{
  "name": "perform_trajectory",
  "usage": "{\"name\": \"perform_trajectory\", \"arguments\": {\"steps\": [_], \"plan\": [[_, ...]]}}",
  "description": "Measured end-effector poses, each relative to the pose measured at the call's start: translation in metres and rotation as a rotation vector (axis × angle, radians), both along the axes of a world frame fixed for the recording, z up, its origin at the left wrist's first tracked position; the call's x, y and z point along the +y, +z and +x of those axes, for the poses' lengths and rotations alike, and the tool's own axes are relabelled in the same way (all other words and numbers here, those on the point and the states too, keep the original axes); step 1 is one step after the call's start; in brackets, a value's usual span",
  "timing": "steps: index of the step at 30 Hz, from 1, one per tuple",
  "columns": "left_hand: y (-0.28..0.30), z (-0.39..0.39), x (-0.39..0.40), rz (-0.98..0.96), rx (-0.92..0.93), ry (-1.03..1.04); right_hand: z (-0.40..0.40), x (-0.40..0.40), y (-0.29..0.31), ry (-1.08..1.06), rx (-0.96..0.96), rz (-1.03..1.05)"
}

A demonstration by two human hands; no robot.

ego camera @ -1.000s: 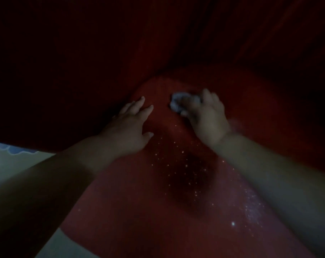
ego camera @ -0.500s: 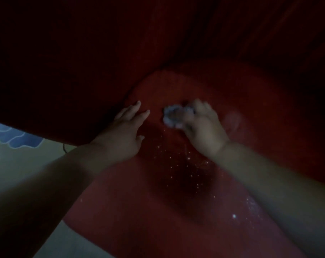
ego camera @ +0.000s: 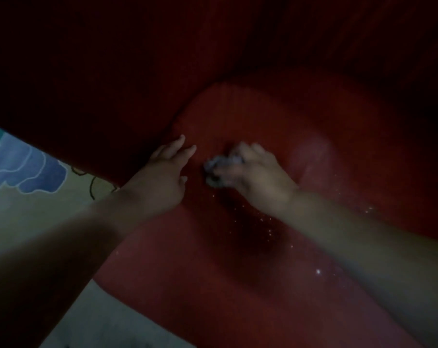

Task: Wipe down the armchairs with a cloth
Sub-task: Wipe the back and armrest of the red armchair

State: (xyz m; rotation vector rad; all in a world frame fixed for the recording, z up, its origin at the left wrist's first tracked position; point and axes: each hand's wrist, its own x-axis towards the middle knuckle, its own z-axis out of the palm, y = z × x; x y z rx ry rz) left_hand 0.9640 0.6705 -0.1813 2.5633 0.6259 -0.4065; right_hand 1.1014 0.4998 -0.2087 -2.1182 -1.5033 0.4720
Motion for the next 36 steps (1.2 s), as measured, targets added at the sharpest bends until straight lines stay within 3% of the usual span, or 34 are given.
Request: {"name": "perform_trajectory", "arguments": {"steps": [3,8,11,19,25,31,33,36], "plan": [[-0.001,-0.010,-0.004,-0.016,0.023,-0.010,-0.016,-0.040,0.006,0.179,0.110,-0.127],[-0.006,-0.013,-0.005,-0.017,0.065,-0.009,0.004,-0.002,0.008,0.017,0.102,-0.055],[-0.006,-0.010,-0.008,-0.018,0.067,0.025,-0.001,0.023,0.001,0.050,0.051,-0.066],[-0.008,-0.010,-0.030,-0.007,0.075,-0.007,-0.009,-0.067,0.012,0.208,0.148,-0.184],[-0.013,0.000,-0.044,0.072,0.121,-0.066,0.016,-0.043,0.005,-0.214,-0.011,-0.079],[-0.008,-0.002,-0.046,0.102,0.166,-0.126,-0.051,-0.107,0.005,-0.215,0.177,-0.028],[-0.005,0.003,-0.045,0.102,0.177,-0.148,-0.038,-0.117,0.004,-0.258,0.180,0.013],[-0.006,0.017,-0.047,0.095,0.125,-0.163,0.017,-0.105,0.001,-0.503,0.062,0.077]]}}
